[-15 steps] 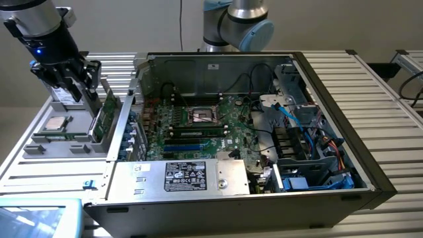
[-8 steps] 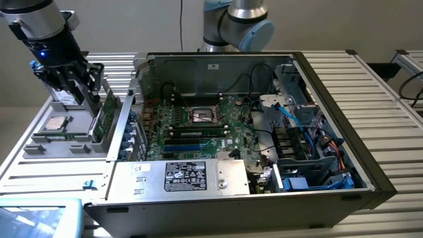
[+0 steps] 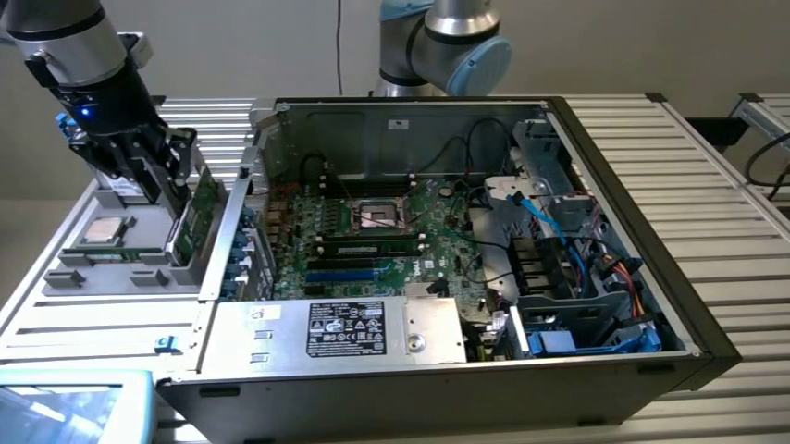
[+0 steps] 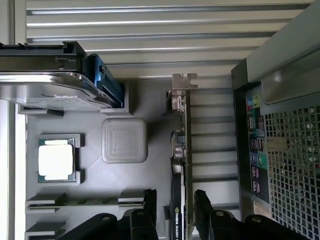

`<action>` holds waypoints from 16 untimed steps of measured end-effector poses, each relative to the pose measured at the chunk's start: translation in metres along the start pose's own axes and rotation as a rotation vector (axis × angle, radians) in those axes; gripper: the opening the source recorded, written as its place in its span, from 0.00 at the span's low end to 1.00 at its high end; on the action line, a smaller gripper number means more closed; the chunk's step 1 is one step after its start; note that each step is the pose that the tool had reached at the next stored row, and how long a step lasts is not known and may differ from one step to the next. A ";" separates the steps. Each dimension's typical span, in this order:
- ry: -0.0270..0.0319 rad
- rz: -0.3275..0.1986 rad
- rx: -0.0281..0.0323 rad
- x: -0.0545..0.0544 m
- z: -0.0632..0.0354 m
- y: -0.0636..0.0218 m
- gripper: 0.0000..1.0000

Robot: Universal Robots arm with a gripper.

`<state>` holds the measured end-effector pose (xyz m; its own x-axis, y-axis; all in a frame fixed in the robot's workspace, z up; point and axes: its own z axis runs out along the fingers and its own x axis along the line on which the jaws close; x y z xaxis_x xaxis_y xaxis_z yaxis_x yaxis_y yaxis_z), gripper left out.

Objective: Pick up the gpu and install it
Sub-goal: 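Pick up the gpu and move the gpu toward the slot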

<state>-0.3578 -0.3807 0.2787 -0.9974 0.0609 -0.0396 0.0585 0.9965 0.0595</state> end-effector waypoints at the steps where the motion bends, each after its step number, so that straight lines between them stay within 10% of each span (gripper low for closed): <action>1: -0.0002 0.000 -0.0001 0.000 0.0018 -0.0001 0.44; 16: -0.0018 0.000 -0.0014 -0.006 0.0294 -0.0013 0.44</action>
<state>-0.3505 -0.3807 0.2496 -0.9973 0.0611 -0.0414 0.0585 0.9964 0.0609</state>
